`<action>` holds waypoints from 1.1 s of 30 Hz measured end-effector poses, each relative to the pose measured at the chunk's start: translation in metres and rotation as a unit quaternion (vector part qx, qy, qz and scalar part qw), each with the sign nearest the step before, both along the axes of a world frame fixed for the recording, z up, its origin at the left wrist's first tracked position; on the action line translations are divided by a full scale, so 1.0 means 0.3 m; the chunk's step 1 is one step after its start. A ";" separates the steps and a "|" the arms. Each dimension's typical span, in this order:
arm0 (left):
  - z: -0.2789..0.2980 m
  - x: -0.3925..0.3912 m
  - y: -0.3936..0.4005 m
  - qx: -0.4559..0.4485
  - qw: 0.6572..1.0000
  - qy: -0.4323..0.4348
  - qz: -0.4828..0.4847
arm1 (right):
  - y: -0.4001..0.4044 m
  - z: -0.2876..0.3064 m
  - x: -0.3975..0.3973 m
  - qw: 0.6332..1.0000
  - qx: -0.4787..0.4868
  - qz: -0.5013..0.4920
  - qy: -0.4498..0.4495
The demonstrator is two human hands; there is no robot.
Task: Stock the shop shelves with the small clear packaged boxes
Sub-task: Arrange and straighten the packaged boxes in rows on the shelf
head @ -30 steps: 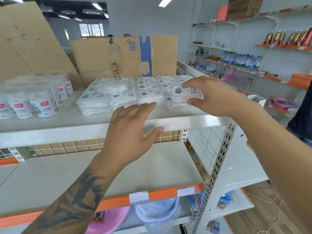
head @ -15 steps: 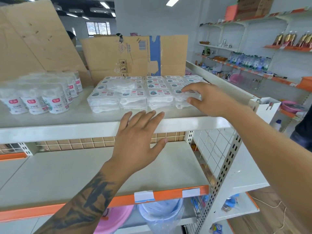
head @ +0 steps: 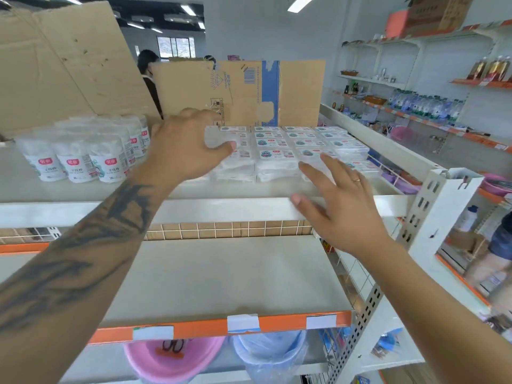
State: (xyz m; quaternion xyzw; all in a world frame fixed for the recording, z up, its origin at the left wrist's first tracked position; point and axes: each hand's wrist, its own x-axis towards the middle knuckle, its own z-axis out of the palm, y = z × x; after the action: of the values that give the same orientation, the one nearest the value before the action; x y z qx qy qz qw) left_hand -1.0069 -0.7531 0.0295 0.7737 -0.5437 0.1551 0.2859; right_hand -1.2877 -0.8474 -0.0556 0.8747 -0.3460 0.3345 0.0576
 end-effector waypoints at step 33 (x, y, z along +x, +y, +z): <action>-0.149 -0.396 0.203 -0.113 0.951 0.187 -0.219 | 0.190 -0.031 -0.017 0.936 0.082 0.201 -0.278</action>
State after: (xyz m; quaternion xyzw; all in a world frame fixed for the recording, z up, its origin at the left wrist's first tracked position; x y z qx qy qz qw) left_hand -1.1257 -0.6923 -0.0151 0.6134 -0.6151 0.0017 0.4954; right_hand -1.2929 -0.7903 -0.0649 0.7997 -0.1916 0.5395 -0.1810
